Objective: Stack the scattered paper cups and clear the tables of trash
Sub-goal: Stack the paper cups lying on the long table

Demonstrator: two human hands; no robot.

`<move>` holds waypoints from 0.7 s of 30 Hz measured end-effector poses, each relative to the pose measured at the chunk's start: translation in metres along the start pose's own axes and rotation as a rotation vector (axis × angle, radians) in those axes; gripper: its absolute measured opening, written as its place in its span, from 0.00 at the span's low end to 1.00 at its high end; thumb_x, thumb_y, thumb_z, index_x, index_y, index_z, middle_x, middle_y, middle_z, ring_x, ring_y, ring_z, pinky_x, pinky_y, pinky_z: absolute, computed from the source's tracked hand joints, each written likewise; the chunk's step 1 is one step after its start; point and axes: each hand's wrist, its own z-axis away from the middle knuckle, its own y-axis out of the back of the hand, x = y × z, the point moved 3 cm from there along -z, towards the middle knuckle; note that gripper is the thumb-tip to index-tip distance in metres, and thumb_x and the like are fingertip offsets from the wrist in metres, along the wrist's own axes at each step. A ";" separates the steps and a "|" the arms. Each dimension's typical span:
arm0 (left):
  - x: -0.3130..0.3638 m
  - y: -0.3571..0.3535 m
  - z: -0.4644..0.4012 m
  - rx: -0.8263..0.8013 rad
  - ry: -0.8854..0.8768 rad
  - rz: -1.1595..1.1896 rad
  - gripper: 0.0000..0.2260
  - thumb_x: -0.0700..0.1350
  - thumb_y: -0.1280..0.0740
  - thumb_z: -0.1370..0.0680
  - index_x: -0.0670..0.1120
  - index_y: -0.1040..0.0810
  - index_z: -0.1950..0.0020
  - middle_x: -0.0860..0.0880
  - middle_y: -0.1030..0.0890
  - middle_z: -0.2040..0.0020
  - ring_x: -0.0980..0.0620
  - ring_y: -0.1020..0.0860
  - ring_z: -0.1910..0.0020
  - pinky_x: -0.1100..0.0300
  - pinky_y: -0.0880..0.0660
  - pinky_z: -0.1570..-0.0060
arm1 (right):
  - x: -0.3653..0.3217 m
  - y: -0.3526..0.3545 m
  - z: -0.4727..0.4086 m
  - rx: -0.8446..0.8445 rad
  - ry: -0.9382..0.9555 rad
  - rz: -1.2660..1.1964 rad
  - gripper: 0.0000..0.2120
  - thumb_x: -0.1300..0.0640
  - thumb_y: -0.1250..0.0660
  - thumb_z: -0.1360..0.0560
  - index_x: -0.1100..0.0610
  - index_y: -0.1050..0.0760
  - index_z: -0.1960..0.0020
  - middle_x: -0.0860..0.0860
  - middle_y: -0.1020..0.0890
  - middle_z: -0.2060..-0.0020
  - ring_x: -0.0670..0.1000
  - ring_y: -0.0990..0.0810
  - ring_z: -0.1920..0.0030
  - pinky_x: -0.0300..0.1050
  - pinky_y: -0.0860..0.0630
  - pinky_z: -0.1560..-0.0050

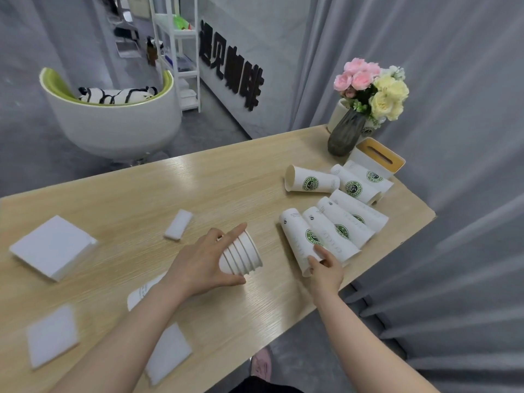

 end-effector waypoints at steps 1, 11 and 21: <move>0.000 0.000 -0.001 -0.002 -0.001 0.000 0.45 0.71 0.33 0.34 0.73 0.66 0.33 0.55 0.34 0.37 0.59 0.31 0.47 0.63 0.32 0.60 | -0.001 0.001 0.001 -0.009 0.004 -0.016 0.14 0.68 0.32 0.28 0.55 0.20 0.45 0.50 0.25 0.63 0.49 0.27 0.68 0.34 0.28 0.66; -0.003 0.004 0.000 -0.015 0.006 -0.009 0.46 0.71 0.33 0.34 0.72 0.68 0.33 0.55 0.34 0.38 0.59 0.32 0.49 0.63 0.33 0.61 | -0.036 0.022 0.011 -0.212 0.090 -0.215 0.15 0.68 0.34 0.25 0.56 0.21 0.41 0.47 0.28 0.62 0.48 0.28 0.57 0.43 0.26 0.55; -0.001 0.014 0.007 0.071 0.017 0.008 0.46 0.70 0.32 0.34 0.72 0.66 0.33 0.54 0.34 0.38 0.57 0.31 0.44 0.60 0.29 0.57 | -0.077 0.033 0.020 -0.435 0.169 -0.259 0.14 0.67 0.40 0.22 0.52 0.23 0.45 0.48 0.19 0.55 0.48 0.21 0.54 0.43 0.23 0.58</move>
